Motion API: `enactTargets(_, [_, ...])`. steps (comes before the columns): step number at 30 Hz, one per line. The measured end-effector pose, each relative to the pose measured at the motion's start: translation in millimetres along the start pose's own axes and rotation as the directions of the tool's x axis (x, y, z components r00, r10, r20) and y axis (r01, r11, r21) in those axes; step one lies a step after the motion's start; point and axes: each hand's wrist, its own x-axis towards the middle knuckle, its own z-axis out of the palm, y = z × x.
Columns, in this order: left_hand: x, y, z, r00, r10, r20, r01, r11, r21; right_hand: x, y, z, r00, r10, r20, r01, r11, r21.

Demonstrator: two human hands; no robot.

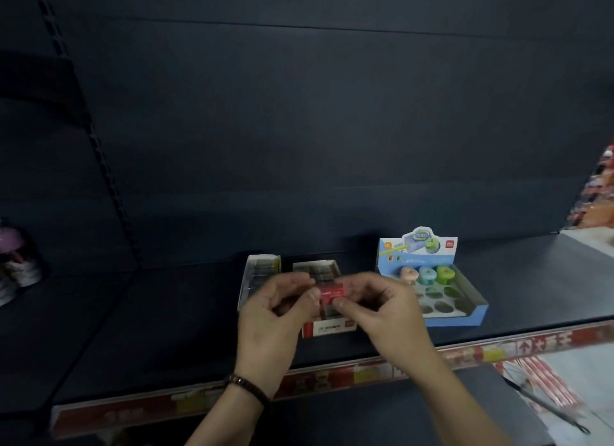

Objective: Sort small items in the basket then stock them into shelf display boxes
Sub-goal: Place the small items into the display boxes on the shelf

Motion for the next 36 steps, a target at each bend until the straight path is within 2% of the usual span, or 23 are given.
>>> enactTargets(1, [0,1,3,0.998,-0.065,0.027,0.067,0.994,-0.083,1,1,0,1.000,-0.015,-0.022,0.016,1.000,0.008])
enactTargets(3, [3,1,6,0.988,-0.136,0.069,0.143,0.982,-0.120,3,5,-1,0.998,-0.030,-0.052,0.030,1.000,0.004])
enactTargets(6, [6,1,5,0.988,-0.122,0.096,0.132,0.986,-0.103,3,8,-5,0.997,-0.065,-0.032,0.064,0.997,-0.040])
enactTargets(10, [4,-2,-1,0.994,0.034,0.106,-0.046,0.992,0.120,6,7,-12,0.986,-0.165,0.040,0.169,0.975,-0.142])
enactTargets(13, [4,-8,-2,0.991,0.066,0.115,-0.086,0.981,0.176,13,8,-22,0.971,-0.192,0.142,0.227,0.925,-0.305])
enactTargets(15, [5,-15,-1,0.988,0.110,0.113,-0.132,0.969,0.210,19,10,-28,0.948,-0.237,0.212,0.307,0.854,-0.420])
enactTargets(17, [6,-27,-2,0.968,0.199,0.155,-0.242,0.905,0.351,30,16,-33,0.934,-0.279,0.225,0.357,0.789,-0.500])
enactTargets(18, [6,-35,-4,0.943,0.264,0.202,-0.329,0.826,0.458,36,21,-36,0.936,-0.280,0.214,0.352,0.771,-0.531])
enactTargets(20, [7,-56,-11,0.883,0.358,0.304,-0.469,0.636,0.614,48,32,-39,0.942,-0.265,0.207,0.337,0.727,-0.598])
enactTargets(22, [8,-73,-17,0.866,0.359,0.349,-0.499,0.564,0.658,58,40,-38,0.943,-0.229,0.242,0.333,0.674,-0.659])
enactTargets(26, [11,-86,-20,0.861,0.357,0.362,-0.508,0.577,0.640,68,53,-23,0.937,-0.085,0.340,0.313,0.637,-0.704])
enactTargets(30, [11,-88,-20,0.847,0.378,0.375,-0.531,0.548,0.646,68,62,-13,0.938,0.004,0.348,0.281,0.578,-0.766])
enactTargets(34, [11,-89,-21,0.851,0.360,0.383,-0.525,0.562,0.639,71,54,-11,0.930,0.034,0.365,0.308,0.472,-0.826])
enactTargets(36, [11,-91,-22,0.855,0.349,0.384,-0.519,0.557,0.648,73,54,-7,0.921,0.045,0.387,0.342,0.381,-0.859])
